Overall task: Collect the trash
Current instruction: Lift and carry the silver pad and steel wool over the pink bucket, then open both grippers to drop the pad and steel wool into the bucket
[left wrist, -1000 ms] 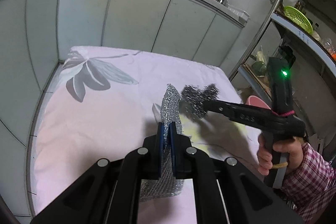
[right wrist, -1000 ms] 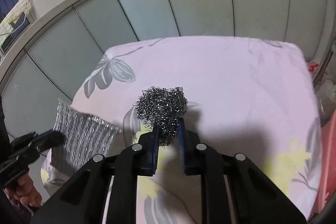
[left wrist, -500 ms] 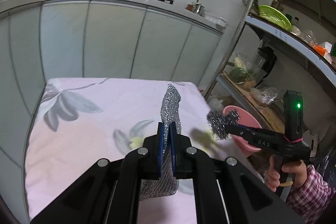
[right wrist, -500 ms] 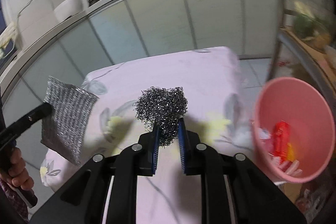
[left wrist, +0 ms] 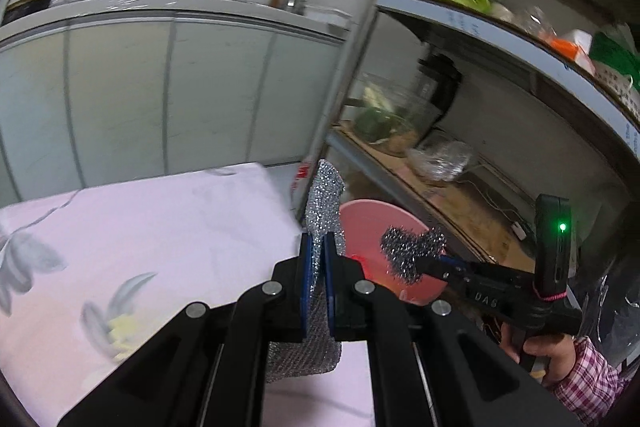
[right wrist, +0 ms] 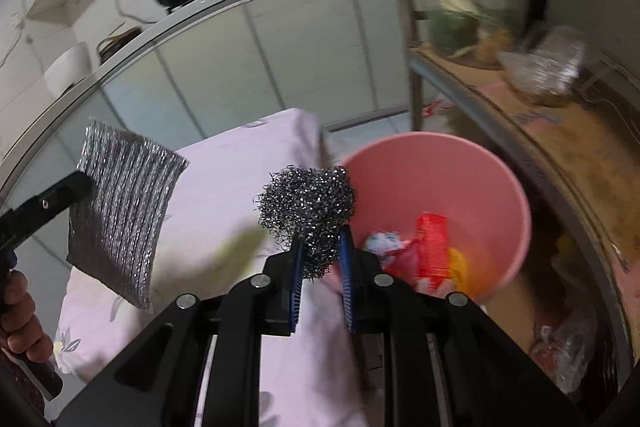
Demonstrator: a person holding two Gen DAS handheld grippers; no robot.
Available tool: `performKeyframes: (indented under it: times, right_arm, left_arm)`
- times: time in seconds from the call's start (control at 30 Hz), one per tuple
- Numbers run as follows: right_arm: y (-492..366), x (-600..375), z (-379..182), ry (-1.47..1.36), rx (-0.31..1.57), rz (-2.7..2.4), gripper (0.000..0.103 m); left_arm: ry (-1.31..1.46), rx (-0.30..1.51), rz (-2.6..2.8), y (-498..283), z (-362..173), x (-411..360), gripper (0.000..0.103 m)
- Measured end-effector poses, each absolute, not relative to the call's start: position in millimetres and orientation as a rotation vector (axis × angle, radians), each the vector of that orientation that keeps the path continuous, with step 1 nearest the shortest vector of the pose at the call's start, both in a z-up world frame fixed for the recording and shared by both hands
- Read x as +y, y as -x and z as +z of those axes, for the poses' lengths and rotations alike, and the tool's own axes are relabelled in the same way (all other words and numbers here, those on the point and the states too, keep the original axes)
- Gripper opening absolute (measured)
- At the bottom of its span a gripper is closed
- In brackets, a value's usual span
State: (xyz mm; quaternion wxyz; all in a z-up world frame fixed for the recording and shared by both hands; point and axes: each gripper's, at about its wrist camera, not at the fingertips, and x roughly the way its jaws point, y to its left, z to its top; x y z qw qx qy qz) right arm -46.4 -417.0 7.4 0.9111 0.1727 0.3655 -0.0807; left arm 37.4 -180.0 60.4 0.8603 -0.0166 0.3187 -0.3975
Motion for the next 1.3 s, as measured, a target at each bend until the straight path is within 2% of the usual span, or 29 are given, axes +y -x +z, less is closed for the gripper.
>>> performKeyframes:
  times: [0.23, 0.57, 1.03, 1.1, 1.3]
  right_arm:
    - [55.7, -446.2, -4.3, -0.392, 0.760, -0.240, 0.017]
    - [50.6, -462.4, -26.1, -0.400, 0.810, -0.279, 0.017]
    - [42.3, -475.4, -39.8, -0.414, 0.846, -0.306, 0.017]
    - [41.0, -476.2, -40.2, -0.420, 0.850, -0.314, 0.021]
    - [40.3, -480.2, -42.1, -0.438, 0.856, -0.335, 0.022]
  left_arm:
    - [-0.004, 0.672, -0.902, -40.8, 58.3, -247.5, 0.005]
    - [-0.073, 0.719, -0.915, -53.3, 27.0, -314.6, 0.005]
    - [-0.086, 0.754, -0.913, -63.8, 5.7, -347.8, 0.006]
    - [-0.091, 0.762, -0.914, -64.1, 2.3, -348.3, 0.006]
    - [-0.100, 0.771, -0.926, -64.3, -2.6, -348.9, 0.007]
